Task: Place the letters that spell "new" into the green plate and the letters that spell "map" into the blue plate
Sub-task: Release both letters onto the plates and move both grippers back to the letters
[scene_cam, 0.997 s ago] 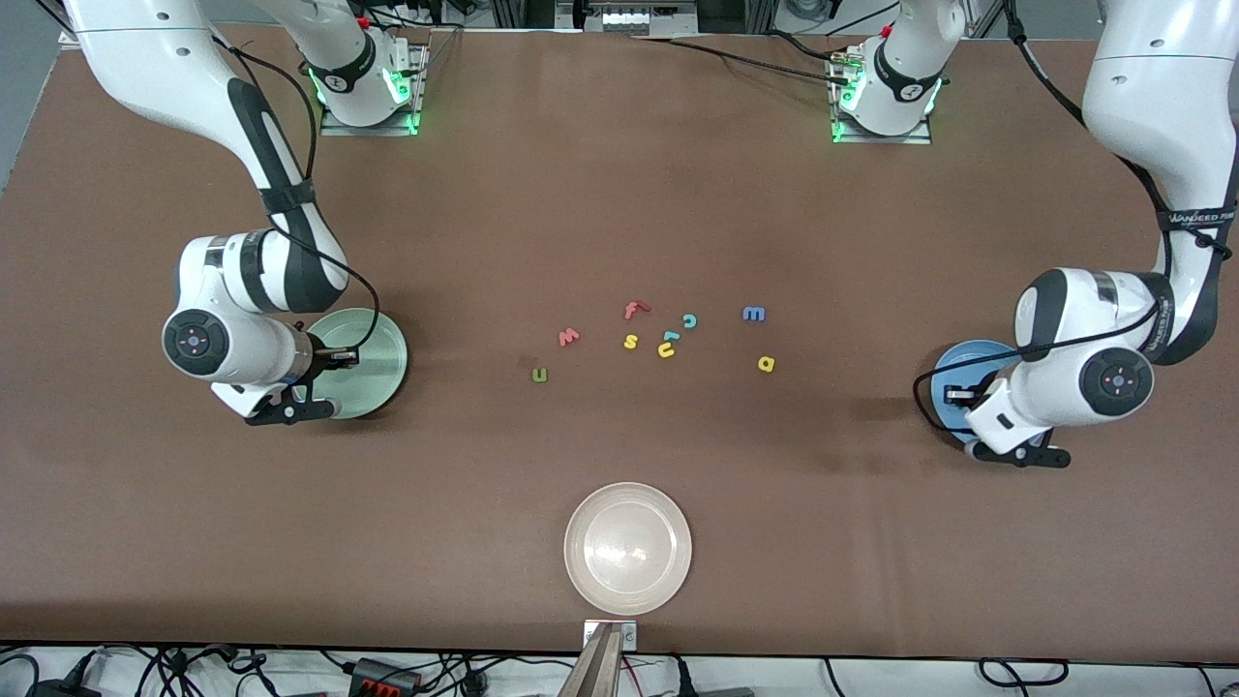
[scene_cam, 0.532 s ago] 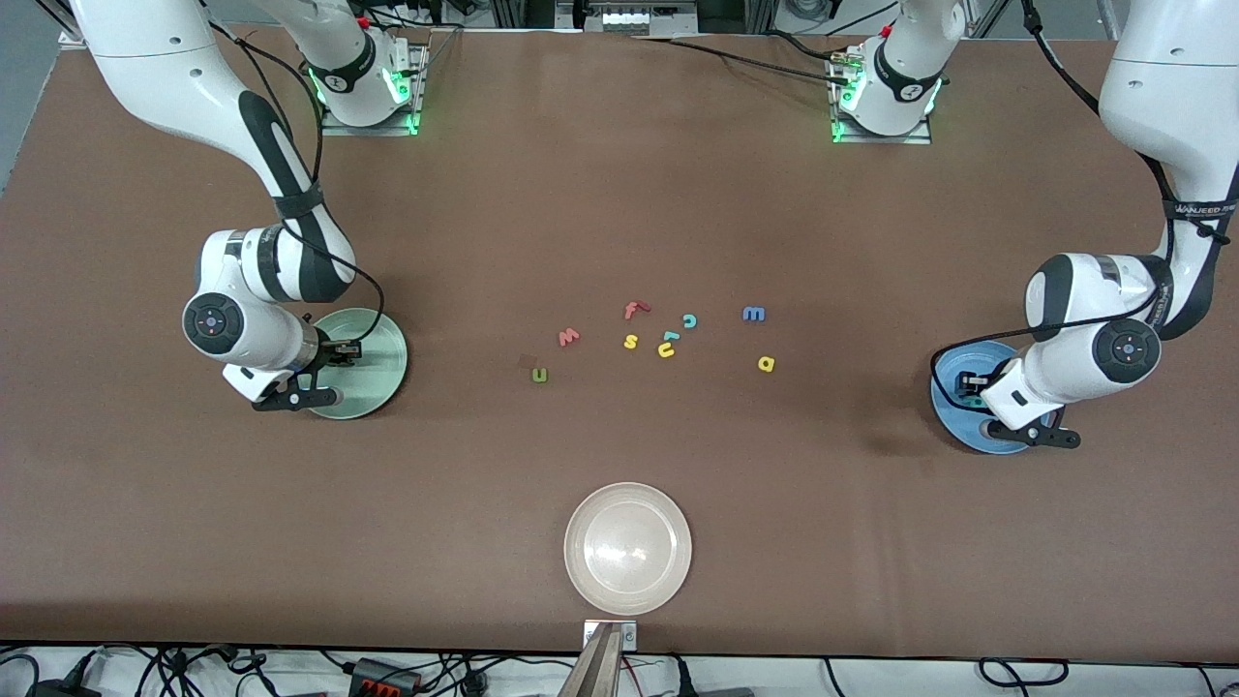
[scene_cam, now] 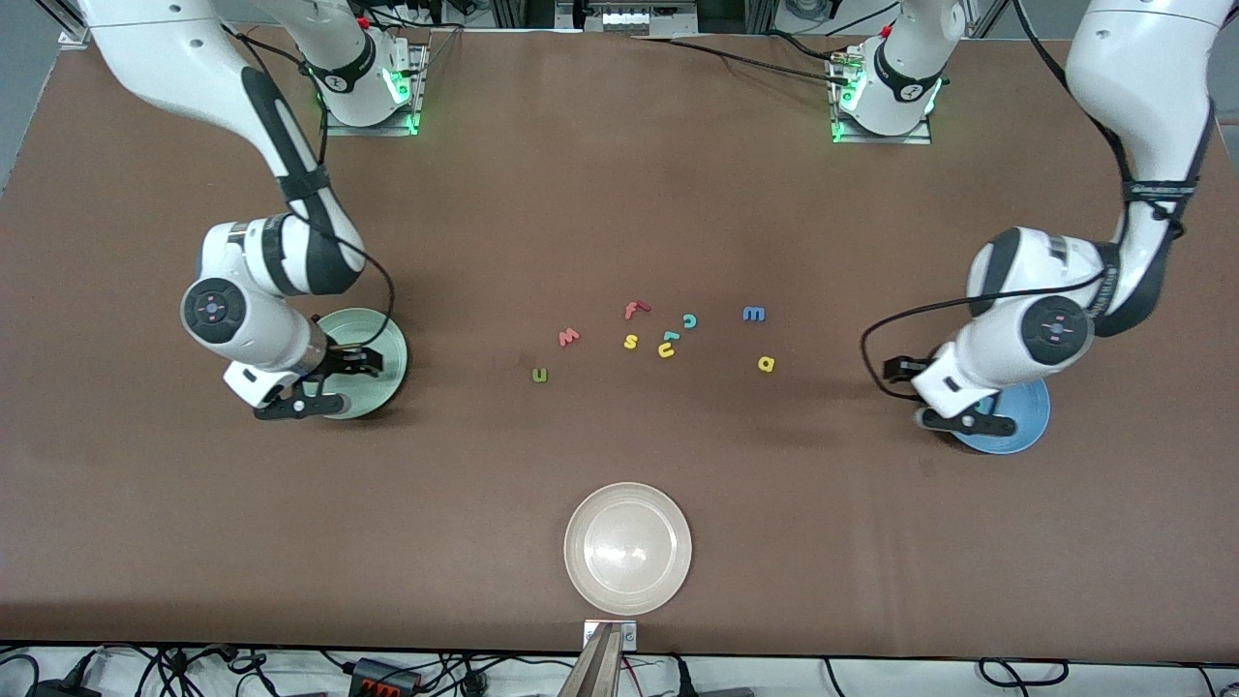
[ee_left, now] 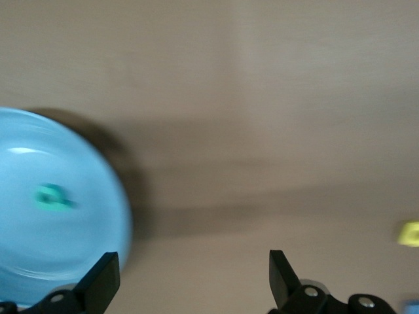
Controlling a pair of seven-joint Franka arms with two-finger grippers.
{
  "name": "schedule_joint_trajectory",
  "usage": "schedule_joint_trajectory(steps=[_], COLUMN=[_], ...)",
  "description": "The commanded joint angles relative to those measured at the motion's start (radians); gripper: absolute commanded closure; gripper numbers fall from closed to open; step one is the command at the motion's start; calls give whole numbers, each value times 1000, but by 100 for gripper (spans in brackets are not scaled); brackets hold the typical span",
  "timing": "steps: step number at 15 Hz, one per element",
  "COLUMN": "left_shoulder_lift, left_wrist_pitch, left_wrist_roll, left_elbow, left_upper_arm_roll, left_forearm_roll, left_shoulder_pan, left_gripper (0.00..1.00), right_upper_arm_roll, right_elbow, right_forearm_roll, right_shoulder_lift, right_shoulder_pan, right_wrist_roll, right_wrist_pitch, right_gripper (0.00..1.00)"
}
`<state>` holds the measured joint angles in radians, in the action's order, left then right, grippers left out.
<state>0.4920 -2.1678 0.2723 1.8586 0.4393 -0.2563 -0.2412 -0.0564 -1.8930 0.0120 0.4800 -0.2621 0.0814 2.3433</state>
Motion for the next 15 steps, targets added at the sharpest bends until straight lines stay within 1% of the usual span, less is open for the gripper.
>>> schedule_joint_trajectory(steps=[1, 3, 4, 6, 7, 8, 9, 10, 12, 14, 15], left_shoulder_lift=[11, 48, 62, 95, 112, 125, 138, 149, 161, 166, 177], left_wrist_pitch=[-3, -76, -117, -176, -209, -227, -228, -224, -225, -227, -227], left_wrist_roll=[76, 76, 77, 76, 74, 74, 74, 73, 64, 58, 58], left_elbow=[7, 10, 13, 14, 20, 22, 22, 22, 27, 27, 27], left_upper_arm_roll=[45, 45, 44, 42, 42, 44, 42, 44, 41, 42, 42], left_forearm_roll=[-18, -18, -18, -21, -41, -75, -104, -112, -119, -174, -178], left_shoulder_pan=[52, 129, 167, 195, 203, 220, 227, 227, 229, 229, 229], left_gripper=[0, 0, 0, 0, 0, 2, 7, 15, 21, 23, 26], right_upper_arm_roll=[-2, -2, -2, -2, -2, -2, -2, -2, -2, -2, -3], right_elbow=[98, 164, 190, 227, 244, 261, 278, 290, 321, 325, 325], right_forearm_roll=[9, 13, 13, 11, 13, 13, 11, 10, 9, 8, 6], right_shoulder_lift=[57, 104, 123, 156, 176, 195, 213, 227, 256, 272, 276], right_shoulder_pan=[-112, -175, -192, -235, -255, -273, -288, -302, -328, -344, -354], right_wrist_roll=[113, 179, 223, 277, 284, 303, 348, 397, 449, 474, 475], right_wrist_pitch=[-1, 1, -1, 1, -1, 1, 1, 1, 1, 5, 5], right_gripper=[0, 0, 2, 10, 17, 19, 19, 19, 19, 22, 22])
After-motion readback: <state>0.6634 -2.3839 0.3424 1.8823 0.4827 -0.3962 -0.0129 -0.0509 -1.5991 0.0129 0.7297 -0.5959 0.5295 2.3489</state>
